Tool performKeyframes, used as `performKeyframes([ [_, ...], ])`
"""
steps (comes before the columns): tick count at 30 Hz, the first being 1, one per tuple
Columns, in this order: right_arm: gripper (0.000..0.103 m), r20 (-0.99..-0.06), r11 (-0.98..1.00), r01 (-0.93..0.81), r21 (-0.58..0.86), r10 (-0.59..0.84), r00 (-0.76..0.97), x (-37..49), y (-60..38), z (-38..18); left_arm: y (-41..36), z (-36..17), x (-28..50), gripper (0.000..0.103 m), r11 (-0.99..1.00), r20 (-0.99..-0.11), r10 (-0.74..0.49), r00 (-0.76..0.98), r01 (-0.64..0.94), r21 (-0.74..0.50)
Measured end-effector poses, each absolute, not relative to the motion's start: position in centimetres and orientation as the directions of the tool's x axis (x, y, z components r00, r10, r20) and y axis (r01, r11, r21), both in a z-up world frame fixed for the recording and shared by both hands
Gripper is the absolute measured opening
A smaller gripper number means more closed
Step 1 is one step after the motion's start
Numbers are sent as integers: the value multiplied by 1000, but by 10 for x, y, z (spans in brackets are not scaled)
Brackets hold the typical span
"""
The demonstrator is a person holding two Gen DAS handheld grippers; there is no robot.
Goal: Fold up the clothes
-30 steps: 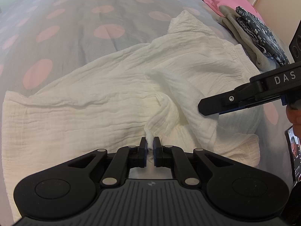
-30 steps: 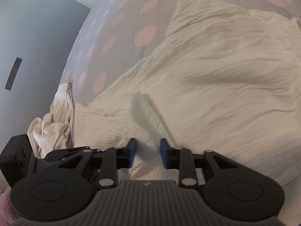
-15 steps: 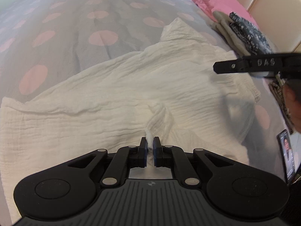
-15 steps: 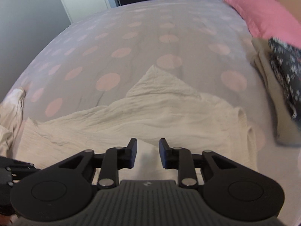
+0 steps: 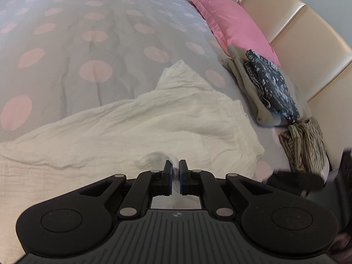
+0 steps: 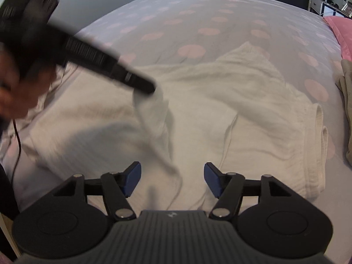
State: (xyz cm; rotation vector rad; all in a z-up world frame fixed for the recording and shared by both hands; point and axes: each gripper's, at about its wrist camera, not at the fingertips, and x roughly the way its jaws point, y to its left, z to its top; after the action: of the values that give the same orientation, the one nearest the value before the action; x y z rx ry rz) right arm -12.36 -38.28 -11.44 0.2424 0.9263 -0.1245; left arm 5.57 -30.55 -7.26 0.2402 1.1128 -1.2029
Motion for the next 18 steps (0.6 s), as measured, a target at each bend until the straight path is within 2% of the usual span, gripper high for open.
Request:
performKeyframes([
  [1,58,-799,964,211,162,2,602,-126,-381,-119,-310,-70,54,3,400,-783,-619,-63,833,-382],
  [2,48,-795,962,213,170,6,607,-128,-379,-123,-315,-66,51,3,393,-782,-620,-61,839,-377],
  [4,41,-784,948,255,192,-8,620,-130,-381,-129,-324,-57,44,3,376,-780,-623,-50,856,-356],
  [6,7,-796,925,297,238,10,605,-130,-387,-134,-335,-47,37,3,364,-780,-625,-27,874,-322],
  [12,5,-746,795,395,460,105,658,-144,-427,-124,-372,-38,26,3,356,-795,-606,23,902,-245],
  [18,5,-783,722,480,498,136,607,-145,-443,-147,-404,-80,23,3,399,-847,-531,42,894,-206],
])
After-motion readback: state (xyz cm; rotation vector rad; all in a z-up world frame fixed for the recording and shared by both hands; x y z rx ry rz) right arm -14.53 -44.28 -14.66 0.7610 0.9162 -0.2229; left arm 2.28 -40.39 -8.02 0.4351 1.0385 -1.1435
